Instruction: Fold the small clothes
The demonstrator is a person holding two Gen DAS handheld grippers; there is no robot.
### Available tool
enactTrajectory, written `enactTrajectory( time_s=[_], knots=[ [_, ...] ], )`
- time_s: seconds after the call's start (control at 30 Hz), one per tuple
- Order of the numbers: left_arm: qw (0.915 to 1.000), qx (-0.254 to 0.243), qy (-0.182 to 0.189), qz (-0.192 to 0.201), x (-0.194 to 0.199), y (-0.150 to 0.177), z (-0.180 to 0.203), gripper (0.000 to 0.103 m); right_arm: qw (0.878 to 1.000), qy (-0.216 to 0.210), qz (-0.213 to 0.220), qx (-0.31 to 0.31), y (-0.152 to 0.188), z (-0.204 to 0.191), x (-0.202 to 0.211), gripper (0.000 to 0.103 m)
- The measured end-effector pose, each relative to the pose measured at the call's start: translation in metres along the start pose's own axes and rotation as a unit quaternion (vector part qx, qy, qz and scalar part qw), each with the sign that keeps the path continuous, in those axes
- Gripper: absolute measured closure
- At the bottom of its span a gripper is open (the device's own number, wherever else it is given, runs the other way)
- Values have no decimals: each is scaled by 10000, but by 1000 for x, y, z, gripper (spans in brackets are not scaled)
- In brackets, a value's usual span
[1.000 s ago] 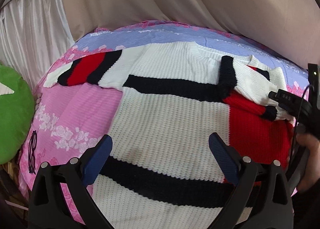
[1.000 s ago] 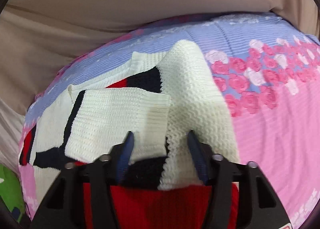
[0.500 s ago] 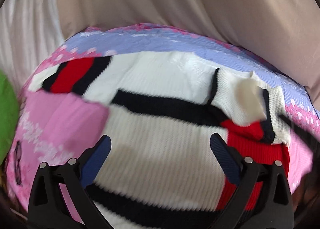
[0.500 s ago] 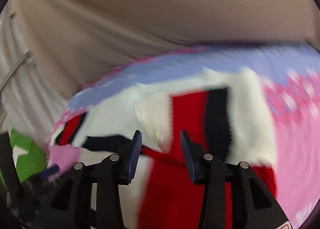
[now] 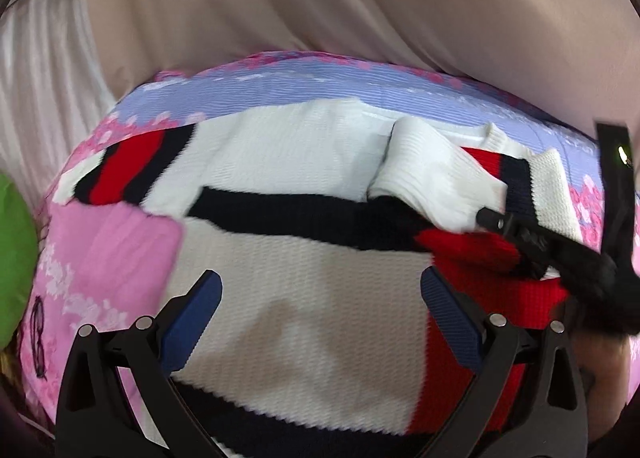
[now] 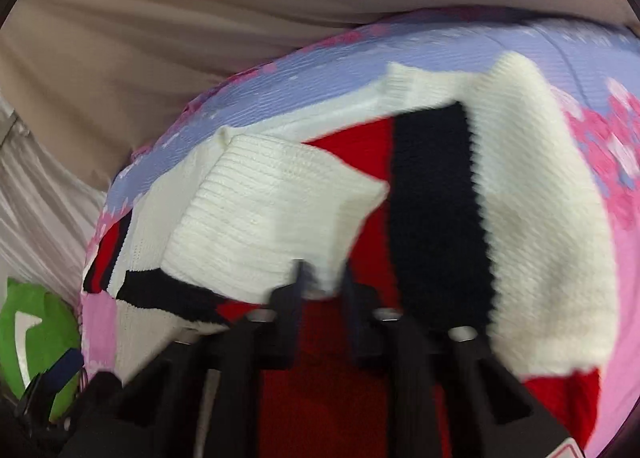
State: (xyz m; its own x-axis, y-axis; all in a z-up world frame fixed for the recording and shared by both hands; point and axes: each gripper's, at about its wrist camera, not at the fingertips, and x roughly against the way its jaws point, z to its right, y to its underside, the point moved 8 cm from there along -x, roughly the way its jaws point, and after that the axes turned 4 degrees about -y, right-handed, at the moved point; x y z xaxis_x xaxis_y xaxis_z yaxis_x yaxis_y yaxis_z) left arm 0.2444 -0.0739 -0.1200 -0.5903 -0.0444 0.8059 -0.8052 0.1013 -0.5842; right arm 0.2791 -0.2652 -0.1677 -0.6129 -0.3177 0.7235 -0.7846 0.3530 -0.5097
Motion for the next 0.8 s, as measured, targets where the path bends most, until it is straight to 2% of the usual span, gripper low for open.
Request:
enactTrajectory(
  time_s=[0.07,0.13,0.2,0.27,0.37,0.47,0.5,0.57,0.6,0.63,0.67,0.7,0.73,0.77,0.8],
  knots=[
    [9999,111,-114,13,3,0,-17,5,9953,-741,69,612,-13,-63,0,98],
    [9994,238,-243,50,3,0,-35,5,9791,-1477,-73,1394,-12,-124,2,98],
    [9988,353,-324,26,-1,0,-48,5,9733,-1531,-115,1706,-7,-145,7,96],
    [9987,404,-293,-89,-8,-2,-51,5,9821,-1214,82,1438,-2,-122,21,78],
    [9992,389,-64,-115,-25,-12,-42,5,9981,-358,425,282,26,-35,60,71],
    [9997,247,18,-37,-52,-30,-23,5,9968,473,301,-563,64,41,76,69],
    [9997,232,100,-19,-62,-36,-17,5,9949,645,215,-745,70,57,75,69],
    [9996,281,27,-2,-86,-48,-9,6,9887,910,203,-1176,76,88,76,68],
    [9995,297,-56,-52,-97,-51,-8,9,9870,818,353,-1334,73,97,78,69],
    [9992,364,-123,-83,-109,-55,-9,15,9844,902,531,-1414,67,103,81,67],
    [9988,442,-118,-148,-118,-58,-10,31,9838,980,611,-1372,62,104,81,67],
    [9982,580,25,-170,-122,-62,-12,36,9845,984,664,-1292,56,103,78,71],
    [9974,701,37,-159,-122,-67,-15,41,9854,941,680,-1242,50,100,74,93],
    [9971,747,14,-114,-120,-71,-17,50,9852,907,780,-1225,41,94,76,92],
    [9970,767,-107,16,-114,-79,-21,51,9845,900,977,-1142,34,93,85,92]
  ],
)
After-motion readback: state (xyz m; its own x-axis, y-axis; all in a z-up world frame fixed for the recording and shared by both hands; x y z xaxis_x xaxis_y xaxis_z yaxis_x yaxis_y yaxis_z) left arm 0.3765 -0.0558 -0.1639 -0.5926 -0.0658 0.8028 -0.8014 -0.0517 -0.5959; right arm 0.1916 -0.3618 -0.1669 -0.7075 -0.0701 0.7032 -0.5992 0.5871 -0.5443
